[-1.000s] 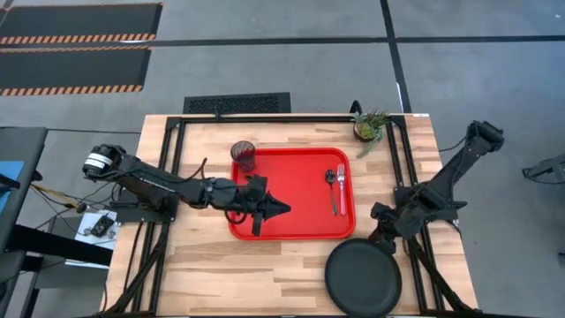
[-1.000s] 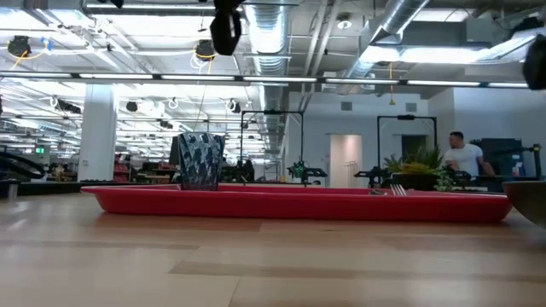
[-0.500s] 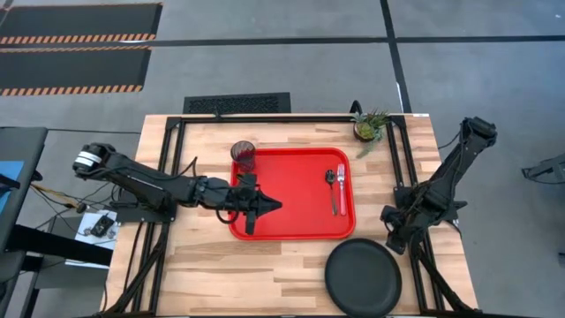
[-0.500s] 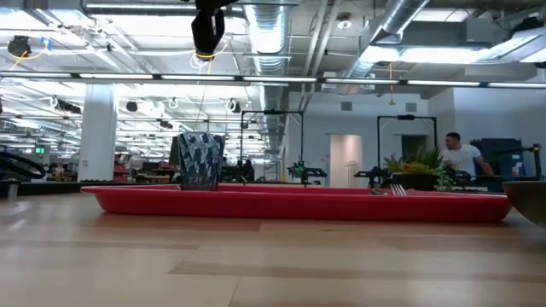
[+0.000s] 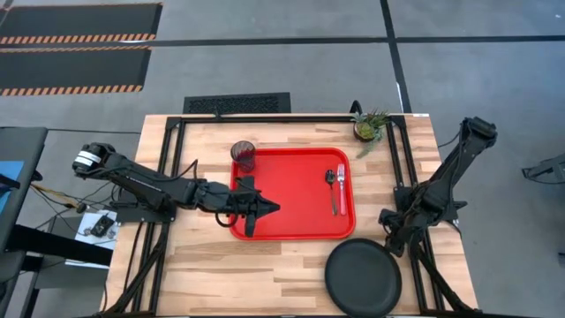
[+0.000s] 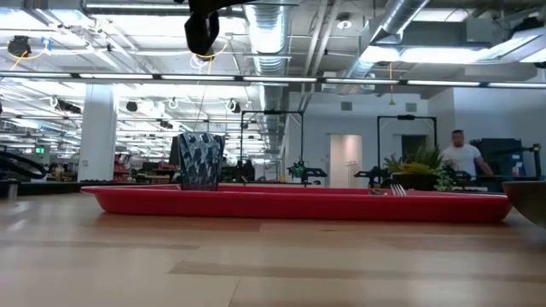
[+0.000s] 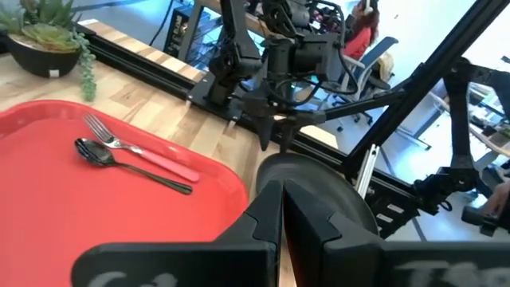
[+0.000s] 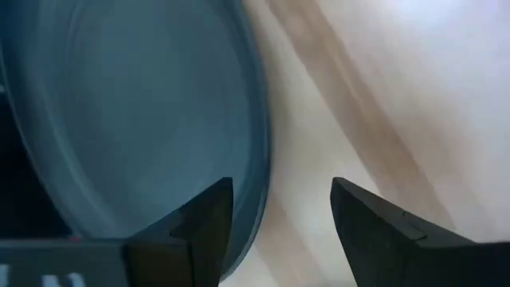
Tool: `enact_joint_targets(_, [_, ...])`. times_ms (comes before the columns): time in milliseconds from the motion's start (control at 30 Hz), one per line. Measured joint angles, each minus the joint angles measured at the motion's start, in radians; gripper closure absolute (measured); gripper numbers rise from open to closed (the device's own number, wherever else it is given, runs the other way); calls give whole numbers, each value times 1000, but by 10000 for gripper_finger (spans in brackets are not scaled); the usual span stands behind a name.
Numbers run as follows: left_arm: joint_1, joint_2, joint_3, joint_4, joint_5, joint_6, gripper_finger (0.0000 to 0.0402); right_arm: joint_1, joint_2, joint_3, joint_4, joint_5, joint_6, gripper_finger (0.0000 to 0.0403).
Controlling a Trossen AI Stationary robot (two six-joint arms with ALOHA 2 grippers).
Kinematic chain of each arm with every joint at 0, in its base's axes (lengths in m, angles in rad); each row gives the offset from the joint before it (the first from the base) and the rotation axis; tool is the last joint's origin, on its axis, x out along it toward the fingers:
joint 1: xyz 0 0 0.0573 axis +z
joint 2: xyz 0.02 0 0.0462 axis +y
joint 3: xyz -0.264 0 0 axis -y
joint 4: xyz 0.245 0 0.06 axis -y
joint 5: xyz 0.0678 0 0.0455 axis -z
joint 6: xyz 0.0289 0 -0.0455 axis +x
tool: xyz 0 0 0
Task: Pick and place plate/cup/fork/spoon on tray
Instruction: Put the black plate to the left of the black spoon on the red tray
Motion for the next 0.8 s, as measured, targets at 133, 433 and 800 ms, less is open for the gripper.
enact_joint_targets(133, [-6,0,0,-6,-27,0,401,0,45,0,-1,-1,-2,176])
enact_joint_targets(433, [-6,0,0,-13,-28,0,401,0,169,0,88,-2,-2,191])
enact_joint_targets(800, [-6,0,0,-18,-28,0,401,-1,246,0,177,-55,-2,313])
